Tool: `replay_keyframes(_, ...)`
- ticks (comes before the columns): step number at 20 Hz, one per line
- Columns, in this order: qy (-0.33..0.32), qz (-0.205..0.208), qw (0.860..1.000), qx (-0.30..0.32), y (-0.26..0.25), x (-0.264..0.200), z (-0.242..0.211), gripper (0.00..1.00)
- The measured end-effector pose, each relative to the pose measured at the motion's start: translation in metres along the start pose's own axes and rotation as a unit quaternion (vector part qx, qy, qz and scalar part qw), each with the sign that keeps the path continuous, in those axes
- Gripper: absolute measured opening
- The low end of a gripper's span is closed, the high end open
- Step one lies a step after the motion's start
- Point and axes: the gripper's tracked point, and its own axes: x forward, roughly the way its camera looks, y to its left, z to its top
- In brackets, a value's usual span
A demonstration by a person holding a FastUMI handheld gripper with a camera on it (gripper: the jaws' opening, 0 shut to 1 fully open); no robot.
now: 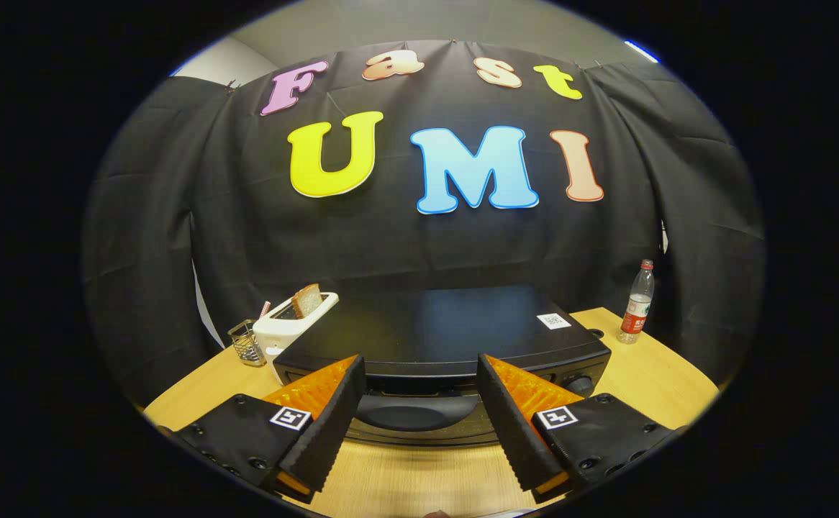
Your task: Open the toaster oven, put the food inside, and close the toaster oven door.
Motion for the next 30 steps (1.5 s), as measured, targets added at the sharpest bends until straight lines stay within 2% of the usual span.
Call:
replay_keyframes(5, 0.025, -0.001, 1.0, -0.007, 0.004, 0.012, -0.016, 0.98)
replay_keyframes(12, 0.017, -0.01, 1.0, -0.023, 0.005, 0.012, -0.019, 0.98)
replay_keyframes(22, 0.04, 0.011, 0.998, -0.039, 0.009, -0.035, -0.05, 0.98)
replay_keyframes(30, 0.064, 0.014, 0.997, -0.052, 0.009, -0.056, -0.073, 0.98)
